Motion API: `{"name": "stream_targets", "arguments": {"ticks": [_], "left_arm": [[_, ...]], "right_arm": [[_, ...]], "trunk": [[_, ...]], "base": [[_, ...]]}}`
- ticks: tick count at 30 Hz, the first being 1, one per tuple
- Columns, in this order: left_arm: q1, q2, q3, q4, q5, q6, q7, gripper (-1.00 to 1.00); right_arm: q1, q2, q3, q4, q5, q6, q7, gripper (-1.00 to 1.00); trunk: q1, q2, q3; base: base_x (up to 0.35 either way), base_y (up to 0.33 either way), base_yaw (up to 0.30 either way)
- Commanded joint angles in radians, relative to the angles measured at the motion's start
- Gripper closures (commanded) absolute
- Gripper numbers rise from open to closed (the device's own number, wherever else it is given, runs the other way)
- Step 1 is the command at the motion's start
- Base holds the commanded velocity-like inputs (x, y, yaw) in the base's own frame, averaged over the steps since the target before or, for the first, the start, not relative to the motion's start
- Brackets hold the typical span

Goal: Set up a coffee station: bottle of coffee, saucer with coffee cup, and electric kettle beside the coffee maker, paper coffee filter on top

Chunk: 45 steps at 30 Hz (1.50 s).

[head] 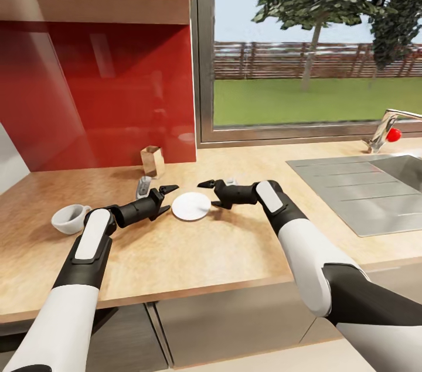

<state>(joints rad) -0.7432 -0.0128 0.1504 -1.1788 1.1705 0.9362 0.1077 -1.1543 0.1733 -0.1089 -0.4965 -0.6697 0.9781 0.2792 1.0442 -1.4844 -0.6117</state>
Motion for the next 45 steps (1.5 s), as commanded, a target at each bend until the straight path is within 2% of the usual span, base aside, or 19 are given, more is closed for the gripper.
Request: {"name": "stream_targets", "arguments": {"ticks": [1,14,17,22,26,28,43,44,45], "left_arm": [[-0.001,-0.001,0.003,-0.001,0.011,0.006,0.010,-1.00],[-0.001,-0.001,0.001,0.000,0.011,0.006,0.010,-1.00],[-0.001,-0.001,0.002,0.001,0.011,0.006,0.009,-1.00],[-0.001,-0.001,0.002,0.002,0.011,0.006,0.009,-1.00],[-0.001,-0.001,0.002,0.001,0.011,0.006,0.009,-1.00],[-0.001,-0.001,0.001,0.001,0.011,0.006,0.009,-1.00],[-0.001,-0.001,0.004,0.002,0.011,0.007,0.009,-1.00],[-0.001,-0.001,0.004,0.002,0.011,0.007,0.009,-1.00],[-0.001,-0.001,0.004,0.002,0.011,0.007,0.008,-1.00]], "right_arm": [[-0.001,0.001,-0.003,0.001,0.013,0.005,0.006,-1.00],[-0.001,0.001,0.010,0.003,0.011,0.005,0.006,-1.00],[-0.001,0.001,0.014,0.005,-0.025,0.005,0.006,-1.00],[-0.001,0.001,0.077,0.008,-0.072,0.004,0.006,-1.00],[-0.001,0.001,0.114,0.009,-0.160,-0.022,0.002,-1.00],[-0.001,0.001,0.121,0.009,-0.180,-0.033,-0.009,-1.00],[-0.001,0.001,0.126,0.010,-0.194,-0.043,-0.023,-1.00],[-0.001,0.001,0.126,0.010,-0.194,-0.043,-0.023,1.00],[-0.001,0.001,0.126,0.010,-0.194,-0.043,-0.023,1.00]], "trunk": [[0.000,-0.001,-0.001],[0.000,-0.001,-0.001],[0.000,-0.001,-0.001],[0.000,-0.001,-0.001],[0.000,-0.001,-0.001],[0.000,-0.001,-0.001],[0.000,-0.001,-0.001],[0.000,-0.001,-0.001],[0.000,-0.001,-0.001]], "base": [[0.000,0.000,0.000],[0.000,0.000,0.000],[0.000,0.000,0.000],[0.000,0.000,0.000],[0.000,0.000,0.000],[0.000,0.000,0.000],[0.000,0.000,0.000],[0.000,0.000,0.000],[0.000,0.000,0.000]]}}
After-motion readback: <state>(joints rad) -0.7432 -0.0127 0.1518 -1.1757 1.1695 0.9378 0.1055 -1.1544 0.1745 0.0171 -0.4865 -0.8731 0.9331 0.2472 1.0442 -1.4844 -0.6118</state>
